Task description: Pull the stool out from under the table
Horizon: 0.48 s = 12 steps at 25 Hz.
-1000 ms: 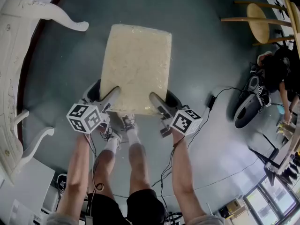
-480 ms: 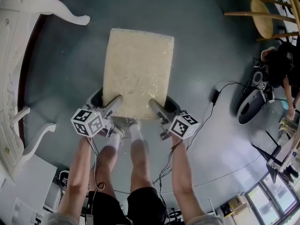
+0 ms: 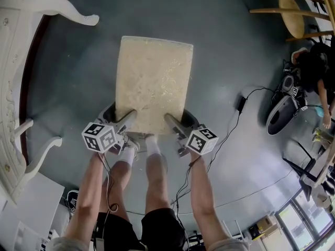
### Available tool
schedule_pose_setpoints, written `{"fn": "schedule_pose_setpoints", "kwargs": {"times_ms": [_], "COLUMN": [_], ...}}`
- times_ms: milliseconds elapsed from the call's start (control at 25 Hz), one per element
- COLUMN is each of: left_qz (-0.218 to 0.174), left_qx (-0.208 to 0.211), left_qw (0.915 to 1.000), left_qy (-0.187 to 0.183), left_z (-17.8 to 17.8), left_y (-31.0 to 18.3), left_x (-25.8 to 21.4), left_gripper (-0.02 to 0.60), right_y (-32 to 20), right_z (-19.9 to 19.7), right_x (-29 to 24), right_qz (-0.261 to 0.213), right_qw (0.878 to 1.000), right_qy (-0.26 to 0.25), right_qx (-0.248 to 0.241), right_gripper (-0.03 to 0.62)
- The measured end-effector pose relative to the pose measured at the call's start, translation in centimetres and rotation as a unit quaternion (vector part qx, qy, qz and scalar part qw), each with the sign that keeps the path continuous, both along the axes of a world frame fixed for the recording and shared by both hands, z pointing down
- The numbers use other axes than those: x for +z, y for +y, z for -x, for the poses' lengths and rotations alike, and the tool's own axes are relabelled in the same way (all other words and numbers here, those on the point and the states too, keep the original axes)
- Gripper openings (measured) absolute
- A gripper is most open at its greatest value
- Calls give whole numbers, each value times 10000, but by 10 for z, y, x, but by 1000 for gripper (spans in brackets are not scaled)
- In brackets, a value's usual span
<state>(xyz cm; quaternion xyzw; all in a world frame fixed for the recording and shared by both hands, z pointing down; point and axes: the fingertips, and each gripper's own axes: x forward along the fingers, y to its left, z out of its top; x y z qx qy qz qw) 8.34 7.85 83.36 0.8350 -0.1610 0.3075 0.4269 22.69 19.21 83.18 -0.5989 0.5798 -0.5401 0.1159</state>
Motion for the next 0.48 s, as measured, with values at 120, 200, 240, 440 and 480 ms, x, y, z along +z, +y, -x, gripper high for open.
{"fn": "schedule_pose_setpoints", "kwargs": {"times_ms": [120, 200, 240, 440, 480], "left_qz": [-10, -21, -18, 35, 51], "left_qx": [-8, -18, -20, 11, 22], "left_qw": [10000, 10000, 10000, 10000, 10000], "left_qy": [33, 51, 49, 48, 55], "left_z": [1, 0, 0, 1, 1], "left_y": [0, 0, 0, 2, 2], "left_x": [1, 1, 1, 1, 1], "left_gripper": [383, 383, 383, 383, 383], "right_y": [1, 0, 1, 3, 2], "right_z": [1, 0, 0, 1, 1], "right_x": [1, 1, 2, 1, 1], "right_qz": [-27, -25, -13, 20, 31], "right_qw": [10000, 10000, 10000, 10000, 9999], "right_qy": [-1, 16, 21, -66, -92], "right_qx": [48, 45, 52, 71, 54], "right_gripper": [368, 368, 368, 368, 368]}}
